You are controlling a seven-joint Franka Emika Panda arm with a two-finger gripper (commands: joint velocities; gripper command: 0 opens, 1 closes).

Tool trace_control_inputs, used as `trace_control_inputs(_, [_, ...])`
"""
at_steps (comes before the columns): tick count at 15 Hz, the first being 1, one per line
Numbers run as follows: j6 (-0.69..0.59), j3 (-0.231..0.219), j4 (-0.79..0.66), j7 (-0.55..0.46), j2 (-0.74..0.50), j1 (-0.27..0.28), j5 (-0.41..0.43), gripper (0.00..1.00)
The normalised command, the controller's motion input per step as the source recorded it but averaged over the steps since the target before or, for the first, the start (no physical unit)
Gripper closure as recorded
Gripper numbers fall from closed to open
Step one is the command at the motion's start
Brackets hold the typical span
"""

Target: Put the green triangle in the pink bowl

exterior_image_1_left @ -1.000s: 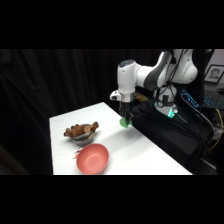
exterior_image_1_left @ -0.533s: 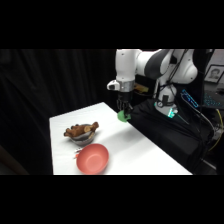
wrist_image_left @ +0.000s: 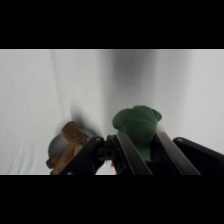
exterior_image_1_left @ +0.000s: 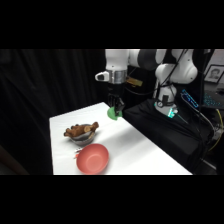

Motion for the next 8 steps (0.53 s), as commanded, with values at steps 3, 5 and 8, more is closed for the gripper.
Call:
trace_control_inputs(3, [-0.15,0.08,0.53,0.03,0.39,-0.013,0.036,0.94])
trace_control_inputs(5, [-0.14,0.06,0.52,0.03,0.38,0.003,0.05,0.94])
trace_control_inputs(8, [-0.13,0.042,0.49,0.04,0.35,0.018,0.049,0.94])
